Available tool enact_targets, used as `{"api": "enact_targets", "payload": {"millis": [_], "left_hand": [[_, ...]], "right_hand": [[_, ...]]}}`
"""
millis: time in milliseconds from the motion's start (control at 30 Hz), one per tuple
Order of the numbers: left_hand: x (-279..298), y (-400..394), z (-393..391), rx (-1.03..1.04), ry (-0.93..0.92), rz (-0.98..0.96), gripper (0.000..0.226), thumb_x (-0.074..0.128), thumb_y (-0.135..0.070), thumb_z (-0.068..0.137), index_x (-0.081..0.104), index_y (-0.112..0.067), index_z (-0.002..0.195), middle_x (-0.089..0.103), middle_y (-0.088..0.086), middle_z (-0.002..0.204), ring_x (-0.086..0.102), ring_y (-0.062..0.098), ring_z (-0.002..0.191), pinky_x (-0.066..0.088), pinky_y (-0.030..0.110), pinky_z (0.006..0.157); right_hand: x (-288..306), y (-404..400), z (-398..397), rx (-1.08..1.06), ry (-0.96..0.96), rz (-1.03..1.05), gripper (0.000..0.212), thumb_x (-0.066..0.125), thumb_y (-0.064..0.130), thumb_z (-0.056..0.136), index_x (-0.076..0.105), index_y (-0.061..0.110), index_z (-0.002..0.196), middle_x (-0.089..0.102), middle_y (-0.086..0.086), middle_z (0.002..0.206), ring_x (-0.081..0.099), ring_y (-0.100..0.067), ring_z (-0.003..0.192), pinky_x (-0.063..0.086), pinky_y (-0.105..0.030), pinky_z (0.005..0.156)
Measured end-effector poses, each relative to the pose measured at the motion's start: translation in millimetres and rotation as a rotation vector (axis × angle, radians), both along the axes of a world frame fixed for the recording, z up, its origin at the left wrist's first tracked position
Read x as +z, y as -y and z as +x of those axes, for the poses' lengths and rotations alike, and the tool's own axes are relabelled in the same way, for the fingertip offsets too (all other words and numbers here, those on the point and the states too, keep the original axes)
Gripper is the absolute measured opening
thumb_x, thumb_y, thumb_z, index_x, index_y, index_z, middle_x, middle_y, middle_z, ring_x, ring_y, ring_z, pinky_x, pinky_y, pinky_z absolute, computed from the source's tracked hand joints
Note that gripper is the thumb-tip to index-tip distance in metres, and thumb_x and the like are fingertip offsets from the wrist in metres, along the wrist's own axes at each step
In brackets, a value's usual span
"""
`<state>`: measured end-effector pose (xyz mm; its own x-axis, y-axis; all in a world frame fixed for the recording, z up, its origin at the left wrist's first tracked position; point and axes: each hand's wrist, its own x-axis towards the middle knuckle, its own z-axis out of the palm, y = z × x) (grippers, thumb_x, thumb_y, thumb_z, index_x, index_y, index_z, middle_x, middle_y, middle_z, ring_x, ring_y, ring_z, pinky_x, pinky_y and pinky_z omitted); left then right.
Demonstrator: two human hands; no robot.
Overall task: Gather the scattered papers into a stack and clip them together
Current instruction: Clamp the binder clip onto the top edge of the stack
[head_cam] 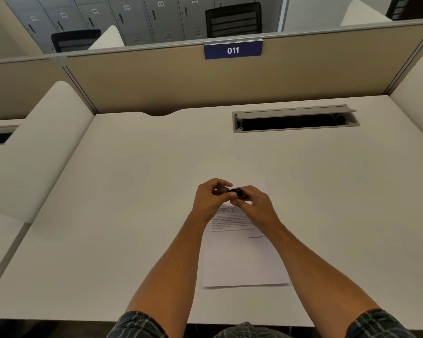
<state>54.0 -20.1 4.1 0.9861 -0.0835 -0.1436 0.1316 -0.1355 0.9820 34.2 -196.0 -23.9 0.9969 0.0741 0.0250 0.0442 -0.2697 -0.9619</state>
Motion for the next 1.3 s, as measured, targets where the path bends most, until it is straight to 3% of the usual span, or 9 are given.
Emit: {"api": "enact_targets", "payload": {"millis": [200, 267, 467, 600, 733, 933, 1100, 1200, 1300], "left_hand": [[1, -5, 4, -0.045, 0.01, 0.029, 0.025, 0.093, -0.018, 0.073, 0.081, -0.018, 0.094, 0.082, 0.0, 0.09, 0.078, 0.014, 0.085, 0.06, 0.02, 0.075], [2, -6, 6, -0.059, 0.003, 0.027, 0.024, 0.093, -0.018, 0.074, 0.081, -0.02, 0.094, 0.082, 0.001, 0.091, 0.079, 0.017, 0.085, 0.061, 0.022, 0.076], [-6, -8, 11, 0.006, -0.053, 0.096, 0.023, 0.091, -0.031, 0.079, 0.08, -0.022, 0.097, 0.081, -0.004, 0.096, 0.077, 0.018, 0.088, 0.061, 0.025, 0.076], [-17, -16, 11, 0.208, -0.052, 0.414, 0.034, 0.083, -0.047, 0.084, 0.076, -0.02, 0.103, 0.073, -0.003, 0.106, 0.07, 0.014, 0.094, 0.052, 0.023, 0.078], [-23, -18, 6, 0.24, -0.17, 0.752, 0.049, 0.076, -0.047, 0.089, 0.068, -0.01, 0.12, 0.062, 0.01, 0.123, 0.066, 0.028, 0.111, 0.055, 0.039, 0.094], [-13, -2, -7, 0.201, -0.179, 1.008, 0.051, 0.074, -0.051, 0.088, 0.066, -0.008, 0.115, 0.069, 0.01, 0.116, 0.068, 0.029, 0.108, 0.049, 0.034, 0.079], [-2, -3, 6, 0.253, -0.318, 0.784, 0.062, 0.091, -0.05, 0.071, 0.068, -0.004, 0.104, 0.075, 0.01, 0.104, 0.073, 0.031, 0.099, 0.048, 0.03, 0.069], [-6, -17, 13, 0.316, -0.441, 0.481, 0.056, 0.098, -0.04, 0.066, 0.071, 0.001, 0.091, 0.077, 0.013, 0.096, 0.075, 0.029, 0.083, 0.055, 0.031, 0.067], [-10, -16, 9, 0.313, -0.539, 0.164, 0.041, 0.102, -0.028, 0.061, 0.072, -0.007, 0.08, 0.081, 0.01, 0.084, 0.079, 0.027, 0.071, 0.067, 0.042, 0.072]], "right_hand": [[-6, -3, 2, -0.037, 0.025, -0.012, 0.021, 0.082, 0.028, 0.091, 0.08, 0.021, 0.111, 0.075, 0.008, 0.094, 0.071, -0.012, 0.09, 0.059, -0.031, 0.08], [-7, -3, 3, -0.046, 0.035, 0.001, 0.022, 0.084, 0.026, 0.09, 0.08, 0.018, 0.11, 0.076, 0.006, 0.093, 0.072, -0.013, 0.089, 0.06, -0.034, 0.08], [-8, 1, 11, -0.087, -0.039, 0.025, 0.029, 0.086, 0.035, 0.088, 0.079, 0.02, 0.112, 0.079, 0.008, 0.1, 0.075, -0.01, 0.095, 0.061, -0.024, 0.084], [-9, 12, 16, -0.341, -0.118, -0.042, 0.012, 0.079, 0.035, 0.092, 0.074, 0.028, 0.101, 0.075, 0.012, 0.093, 0.072, -0.005, 0.088, 0.053, -0.017, 0.073], [-21, 26, 11, -0.448, -0.165, -0.074, 0.014, 0.074, 0.034, 0.097, 0.071, 0.021, 0.094, 0.075, 0.004, 0.09, 0.067, -0.009, 0.082, 0.047, -0.013, 0.065], [-32, 29, 0, -0.426, -0.146, -0.057, 0.016, 0.073, 0.029, 0.099, 0.074, 0.02, 0.112, 0.075, 0.011, 0.1, 0.068, 0.003, 0.094, 0.047, -0.008, 0.075], [-37, 27, -3, -0.434, -0.109, -0.062, 0.021, 0.073, 0.03, 0.099, 0.075, 0.018, 0.116, 0.075, 0.013, 0.101, 0.068, 0.007, 0.094, 0.052, -0.007, 0.078], [-38, 29, -3, -0.424, -0.104, -0.066, 0.026, 0.073, 0.031, 0.098, 0.075, 0.016, 0.119, 0.077, 0.007, 0.106, 0.071, -0.005, 0.099, 0.057, -0.022, 0.09], [-38, 29, -3, -0.401, -0.096, -0.084, 0.029, 0.074, 0.032, 0.098, 0.075, 0.014, 0.121, 0.076, 0.005, 0.109, 0.071, -0.009, 0.1, 0.057, -0.024, 0.091]]}}
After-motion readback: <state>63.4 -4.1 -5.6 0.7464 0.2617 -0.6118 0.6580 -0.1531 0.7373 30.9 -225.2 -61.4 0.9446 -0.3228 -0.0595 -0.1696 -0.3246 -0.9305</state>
